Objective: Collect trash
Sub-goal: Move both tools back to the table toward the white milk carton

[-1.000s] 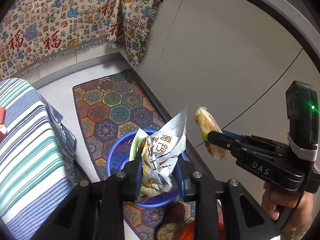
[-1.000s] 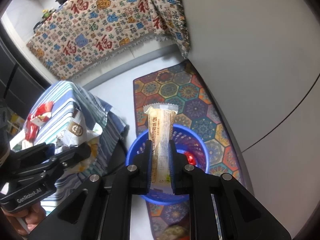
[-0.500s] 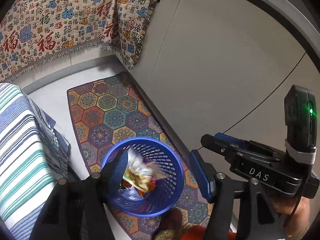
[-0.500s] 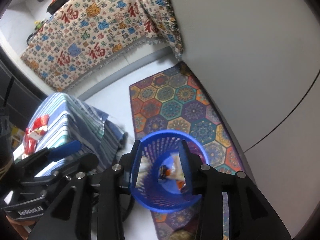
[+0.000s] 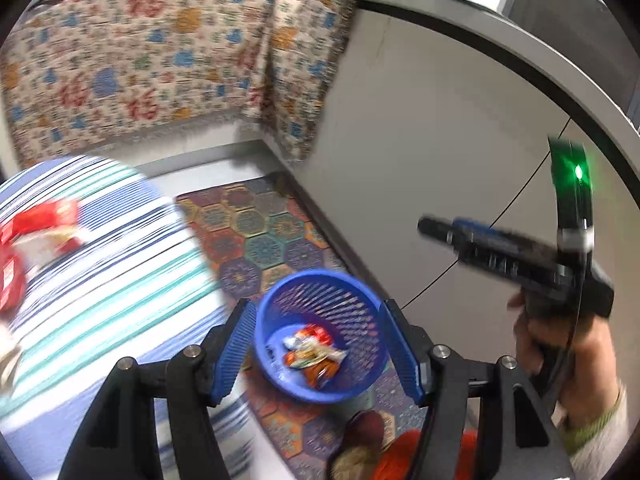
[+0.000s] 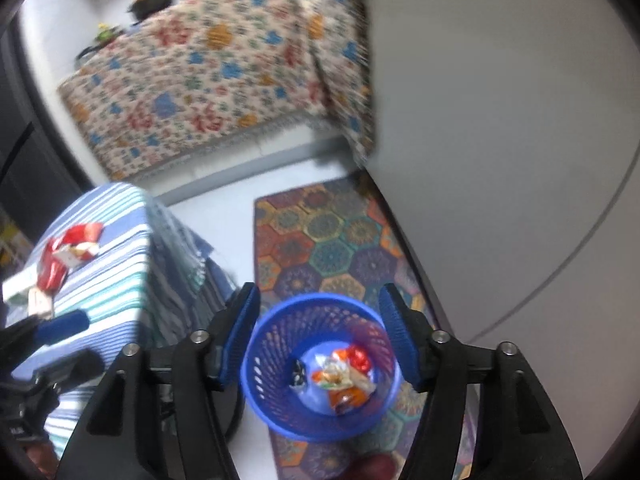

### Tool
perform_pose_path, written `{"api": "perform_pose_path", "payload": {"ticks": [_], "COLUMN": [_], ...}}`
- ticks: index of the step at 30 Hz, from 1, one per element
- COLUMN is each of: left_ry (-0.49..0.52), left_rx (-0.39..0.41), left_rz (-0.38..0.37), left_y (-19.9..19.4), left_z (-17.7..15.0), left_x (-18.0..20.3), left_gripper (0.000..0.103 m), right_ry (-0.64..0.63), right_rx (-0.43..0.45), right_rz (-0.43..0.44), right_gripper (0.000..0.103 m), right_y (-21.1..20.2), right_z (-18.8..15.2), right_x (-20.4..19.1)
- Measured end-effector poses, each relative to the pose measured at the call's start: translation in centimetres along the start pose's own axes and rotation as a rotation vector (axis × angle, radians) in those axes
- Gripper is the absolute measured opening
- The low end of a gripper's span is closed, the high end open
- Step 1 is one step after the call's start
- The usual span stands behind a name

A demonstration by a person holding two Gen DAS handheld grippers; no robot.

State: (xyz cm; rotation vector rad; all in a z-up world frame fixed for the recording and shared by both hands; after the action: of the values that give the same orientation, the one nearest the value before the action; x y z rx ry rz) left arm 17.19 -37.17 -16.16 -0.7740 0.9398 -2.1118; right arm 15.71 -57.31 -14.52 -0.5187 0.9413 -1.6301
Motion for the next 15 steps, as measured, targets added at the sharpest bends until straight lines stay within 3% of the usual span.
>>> {"api": "perform_pose_path", "payload": {"ticks": [4,7,11,15], "left_ry": [-0.065,-0.152,-0.223,-0.239], "left_rx": [0.009,0.008,0.003,0.053], "left_rz": [0.103,0.182,0.323,0.388], "left_y": [-3.4,-6.2,-9.5,-13.2], "left_z": [-4.8,-8.8,-13.0,-14.2], "left_x": [-5.2,-10.5,-17.4,-22.7], "left_gripper": [0.065,0.065,0.065,0.065], "right_ry": [-0.135,-0.238,-0.397,-0.569], "right_rx": [0.034,0.032,-0.03,-0.088], "right_rz": [0.056,0.148,0.308,0.375], "right_gripper": [0.068,0.069,0.07,0.07], "right_y": [-0.8,-0.9,0.0,0.7], "right_z": [-0.4,-1.5,-4.6,-7.9], "right_x": [-6.6,-13.0,-22.3,-28.9]}}
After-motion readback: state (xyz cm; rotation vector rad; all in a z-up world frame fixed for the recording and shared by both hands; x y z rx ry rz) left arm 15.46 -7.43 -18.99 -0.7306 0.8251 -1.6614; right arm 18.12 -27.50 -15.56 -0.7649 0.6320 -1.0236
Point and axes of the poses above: each gripper's, at about its wrist camera, not at the fingertips, and y roughly the way its jaws point, x to its right, z to its top, the point moved 3 cm from there along y, roughly the way its jaws point, and after that the axes turned 5 degrees about -x, right-handed, at the moved point
